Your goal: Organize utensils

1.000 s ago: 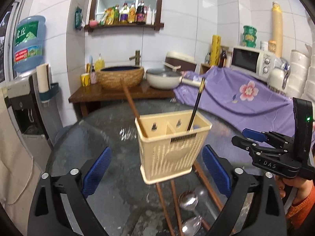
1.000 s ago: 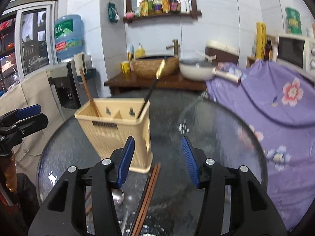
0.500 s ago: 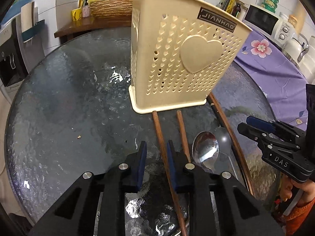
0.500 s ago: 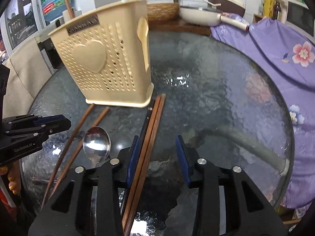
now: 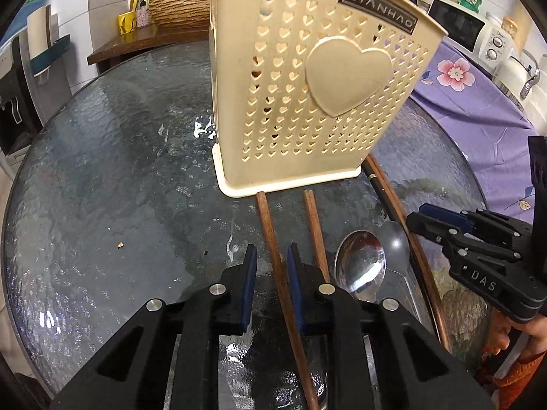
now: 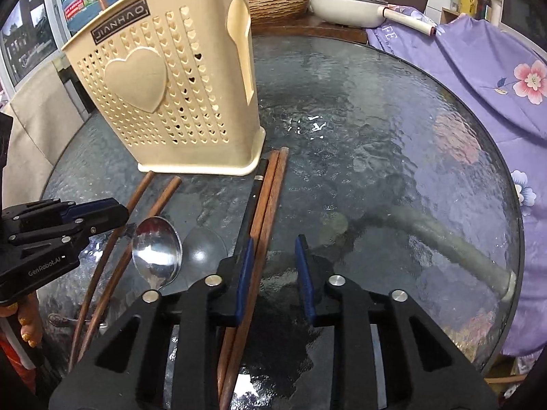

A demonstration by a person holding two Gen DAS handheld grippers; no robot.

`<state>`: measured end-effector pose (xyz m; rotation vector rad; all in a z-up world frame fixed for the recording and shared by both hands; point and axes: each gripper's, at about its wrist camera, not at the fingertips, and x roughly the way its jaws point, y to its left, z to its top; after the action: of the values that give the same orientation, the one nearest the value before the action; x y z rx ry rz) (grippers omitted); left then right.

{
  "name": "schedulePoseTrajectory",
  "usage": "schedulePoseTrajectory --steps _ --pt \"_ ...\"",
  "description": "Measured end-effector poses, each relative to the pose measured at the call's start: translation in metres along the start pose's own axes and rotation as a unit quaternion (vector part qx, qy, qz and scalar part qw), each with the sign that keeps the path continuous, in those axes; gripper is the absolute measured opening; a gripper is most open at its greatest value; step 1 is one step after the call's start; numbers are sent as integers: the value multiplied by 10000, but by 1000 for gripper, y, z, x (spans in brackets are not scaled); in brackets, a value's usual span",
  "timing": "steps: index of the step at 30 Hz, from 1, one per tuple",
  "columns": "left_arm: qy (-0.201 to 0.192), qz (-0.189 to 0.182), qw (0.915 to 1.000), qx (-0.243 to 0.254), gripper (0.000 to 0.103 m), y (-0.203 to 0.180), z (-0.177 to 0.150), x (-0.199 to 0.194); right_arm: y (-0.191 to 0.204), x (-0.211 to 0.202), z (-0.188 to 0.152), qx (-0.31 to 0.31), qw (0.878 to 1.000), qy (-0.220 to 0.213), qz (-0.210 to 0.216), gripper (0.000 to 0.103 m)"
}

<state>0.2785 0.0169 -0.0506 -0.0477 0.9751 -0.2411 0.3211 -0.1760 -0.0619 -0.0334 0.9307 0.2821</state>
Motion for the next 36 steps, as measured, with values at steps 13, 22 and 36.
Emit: schedulePoseTrajectory --steps 13,22,36 --pt "57 128 9998 105 15 -8 8 10 -2 19 24 -46 9998 112 -139 21" --pt "33 243 9996 140 9 -10 16 16 -1 33 42 24 9996 74 -279 12" --pt "3 290 9994 206 8 -12 20 21 -3 37 44 103 9997 50 -219 8"
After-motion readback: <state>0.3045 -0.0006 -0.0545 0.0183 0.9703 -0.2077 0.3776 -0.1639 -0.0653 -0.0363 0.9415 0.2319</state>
